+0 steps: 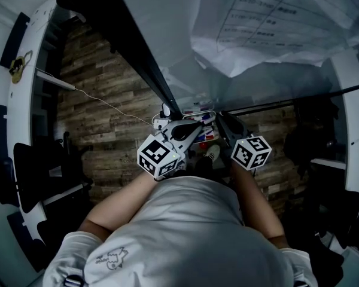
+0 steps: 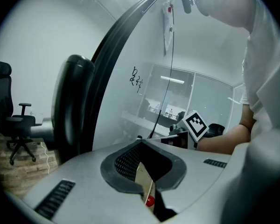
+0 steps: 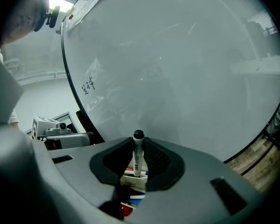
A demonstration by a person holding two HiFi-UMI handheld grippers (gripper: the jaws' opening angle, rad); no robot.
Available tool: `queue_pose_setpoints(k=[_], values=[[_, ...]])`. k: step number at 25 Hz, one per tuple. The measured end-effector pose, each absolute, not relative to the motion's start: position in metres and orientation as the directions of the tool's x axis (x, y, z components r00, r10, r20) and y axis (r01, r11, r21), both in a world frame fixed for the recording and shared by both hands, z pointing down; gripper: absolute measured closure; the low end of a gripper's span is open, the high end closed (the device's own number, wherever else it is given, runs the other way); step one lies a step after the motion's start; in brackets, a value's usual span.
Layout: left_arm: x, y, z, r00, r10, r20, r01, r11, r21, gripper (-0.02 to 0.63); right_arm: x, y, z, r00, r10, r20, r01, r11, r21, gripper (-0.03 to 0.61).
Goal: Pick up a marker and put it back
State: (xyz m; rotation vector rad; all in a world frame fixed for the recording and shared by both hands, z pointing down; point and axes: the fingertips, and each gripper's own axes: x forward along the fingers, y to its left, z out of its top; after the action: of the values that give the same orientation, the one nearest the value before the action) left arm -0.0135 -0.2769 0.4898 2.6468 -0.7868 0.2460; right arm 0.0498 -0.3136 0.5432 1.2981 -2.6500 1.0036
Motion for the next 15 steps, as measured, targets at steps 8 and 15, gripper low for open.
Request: queue_pose_setpoints(k=[8, 15], values=[[-0.025, -0.267, 0.469, 0.844, -0.49, 0.217, -0.535, -0.794, 0.288, 0.608, 0.049, -0.305, 0.518, -0.623, -0.737, 0.262, -0.742, 0.452, -0.495, 0.502], [-0.038, -0.255, 0.444, 0.859, -0.486, 0.162, -0.512, -0.816, 0.268, 0.609, 0.044, -0.293, 0.484, -0.606, -0.767, 0.209, -0.744, 0.455, -0.49, 0.502]])
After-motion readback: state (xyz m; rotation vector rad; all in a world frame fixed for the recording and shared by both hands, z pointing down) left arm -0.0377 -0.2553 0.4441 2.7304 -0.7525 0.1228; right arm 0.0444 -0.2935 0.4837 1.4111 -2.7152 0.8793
